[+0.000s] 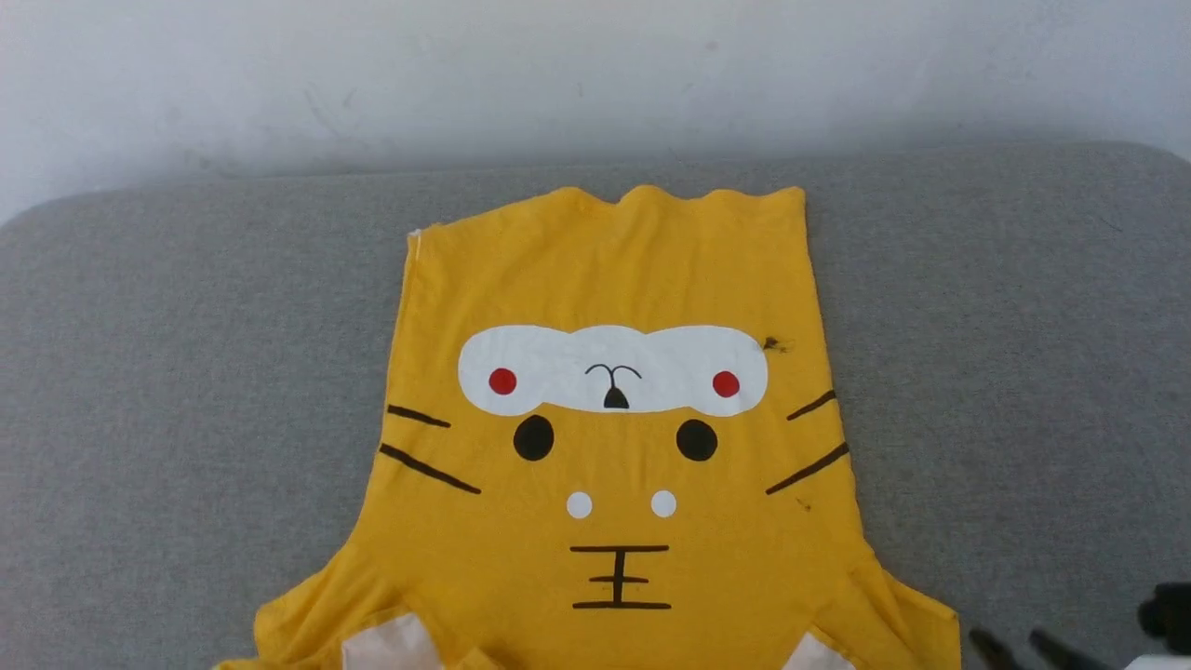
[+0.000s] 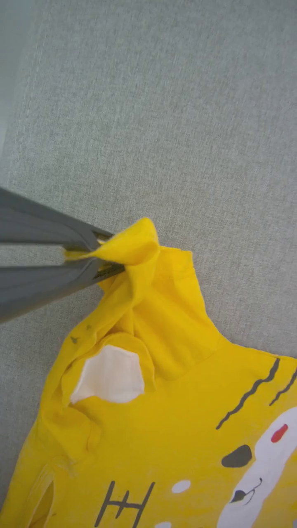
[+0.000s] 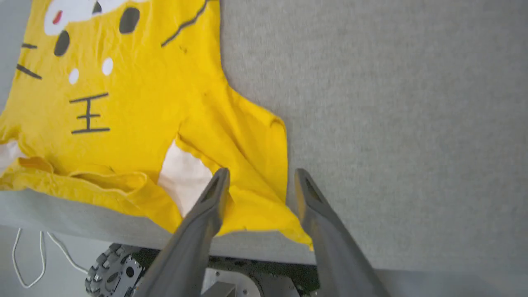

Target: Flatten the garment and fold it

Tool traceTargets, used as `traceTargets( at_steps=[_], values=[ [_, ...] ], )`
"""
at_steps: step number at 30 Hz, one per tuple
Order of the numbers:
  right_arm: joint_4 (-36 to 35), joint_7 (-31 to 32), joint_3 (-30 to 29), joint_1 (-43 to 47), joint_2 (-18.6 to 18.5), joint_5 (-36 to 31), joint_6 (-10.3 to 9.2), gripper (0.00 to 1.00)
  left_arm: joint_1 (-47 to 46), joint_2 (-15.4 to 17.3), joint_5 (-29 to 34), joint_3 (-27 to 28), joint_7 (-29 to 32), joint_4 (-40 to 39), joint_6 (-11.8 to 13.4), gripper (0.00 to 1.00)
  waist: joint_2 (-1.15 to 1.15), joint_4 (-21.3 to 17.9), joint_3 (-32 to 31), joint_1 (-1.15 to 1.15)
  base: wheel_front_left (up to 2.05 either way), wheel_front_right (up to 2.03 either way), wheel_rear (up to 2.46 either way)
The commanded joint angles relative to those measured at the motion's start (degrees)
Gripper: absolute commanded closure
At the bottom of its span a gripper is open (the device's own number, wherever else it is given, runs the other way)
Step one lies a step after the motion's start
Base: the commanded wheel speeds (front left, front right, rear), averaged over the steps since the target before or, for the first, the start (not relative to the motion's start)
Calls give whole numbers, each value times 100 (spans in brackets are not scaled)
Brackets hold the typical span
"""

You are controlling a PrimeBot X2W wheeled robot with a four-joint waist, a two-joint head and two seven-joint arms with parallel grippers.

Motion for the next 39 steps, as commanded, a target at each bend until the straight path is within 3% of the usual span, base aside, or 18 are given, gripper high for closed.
traceTargets(
  at_steps=[1,7,11,15,20,21,27,37,38,39],
  values=[
    [-34,-248,-149,-275,31,74,-4,0,-116,-31,74,-29,-66,11,-53,100,0,129,42,0,0,0,0],
    [689,-1848,-716,-1833,-90,-283,-4,0,-496,-183,285,-186,-299,-44,-150,100,0,487,368,0,0,0,0],
    [1851,-2577,-652,-3176,-429,-512,-4,0,-901,-363,498,-279,-634,-117,-264,100,0,768,742,0,0,0,0],
    [3170,-2835,-460,-4578,-800,-576,-4,0,-1410,-648,720,-453,-1033,-92,-437,100,0,1112,1163,0,0,0,0],
    [4647,-2459,-95,-6074,-1265,-579,-4,0,-1916,-949,877,-671,-1360,93,-655,100,0,1525,1593,0,0,0,0],
    [4647,-2459,-95,-6074,-1265,-579,-4,0,-1916,-949,877,-671,-1360,93,-655,100,0,1525,1593,0,0,0,0],
    [5991,-1180,369,-7281,-1533,-481,-4,0,-2291,-1234,913,-857,-1607,286,-876,100,0,1885,1906,0,0,0,0],
    [7293,264,730,-7951,-1640,-588,-4,0,-2568,-1474,845,-977,-1790,613,-1135,100,0,2106,2127,0,0,0,0],
    [7406,439,741,-7948,-1625,-594,-4,39,-2578,-1482,837,-974,-1800,644,-1146,100,0,2102,2112,0,0,0,0],
    [7510,622,746,-7935,-1595,-589,-4,66,-2582,-1485,832,-969,-1807,674,-1151,100,0,2093,2087,0,0,0,0]
  ],
)
